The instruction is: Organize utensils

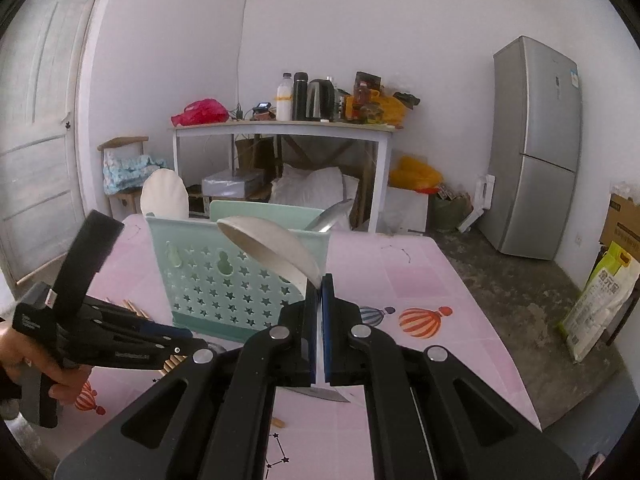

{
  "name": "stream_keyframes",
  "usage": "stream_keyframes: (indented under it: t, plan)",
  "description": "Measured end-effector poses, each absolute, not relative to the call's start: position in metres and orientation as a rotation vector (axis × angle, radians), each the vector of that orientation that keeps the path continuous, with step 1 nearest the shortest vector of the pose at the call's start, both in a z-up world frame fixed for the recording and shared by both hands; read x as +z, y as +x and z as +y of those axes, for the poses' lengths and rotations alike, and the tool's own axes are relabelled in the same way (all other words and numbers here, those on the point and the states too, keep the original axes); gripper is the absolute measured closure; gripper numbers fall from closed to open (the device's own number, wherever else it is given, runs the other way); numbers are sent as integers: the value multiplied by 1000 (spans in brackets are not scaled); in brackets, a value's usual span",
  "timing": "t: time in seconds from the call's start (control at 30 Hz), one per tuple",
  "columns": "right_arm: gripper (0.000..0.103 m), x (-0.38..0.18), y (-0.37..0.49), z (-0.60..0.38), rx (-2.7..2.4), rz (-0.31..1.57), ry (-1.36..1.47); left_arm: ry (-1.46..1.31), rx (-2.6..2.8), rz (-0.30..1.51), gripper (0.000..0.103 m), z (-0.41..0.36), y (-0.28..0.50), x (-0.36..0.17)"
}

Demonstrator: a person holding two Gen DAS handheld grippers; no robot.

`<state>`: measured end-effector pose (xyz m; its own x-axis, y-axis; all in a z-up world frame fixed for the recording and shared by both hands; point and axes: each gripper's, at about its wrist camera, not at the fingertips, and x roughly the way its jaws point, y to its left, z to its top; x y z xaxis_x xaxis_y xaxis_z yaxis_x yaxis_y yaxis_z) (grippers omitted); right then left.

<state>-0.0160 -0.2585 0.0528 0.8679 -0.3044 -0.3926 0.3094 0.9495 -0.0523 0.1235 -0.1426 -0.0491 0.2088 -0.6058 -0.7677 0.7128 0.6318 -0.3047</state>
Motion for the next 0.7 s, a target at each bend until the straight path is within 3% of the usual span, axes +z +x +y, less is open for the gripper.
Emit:
stream_keyframes:
  t: [0.07,0.23,0.7]
  plan:
    - [101,54,-19,-262,-322,403,24,123,-906,1022,94,-146,124,-53]
    - [101,55,-23,-261,-327,394,33,96,-885,984,101,-139,125,-51]
    - [101,57,-30,-265,-367,371,44,53,-856,646,103,-101,83,61]
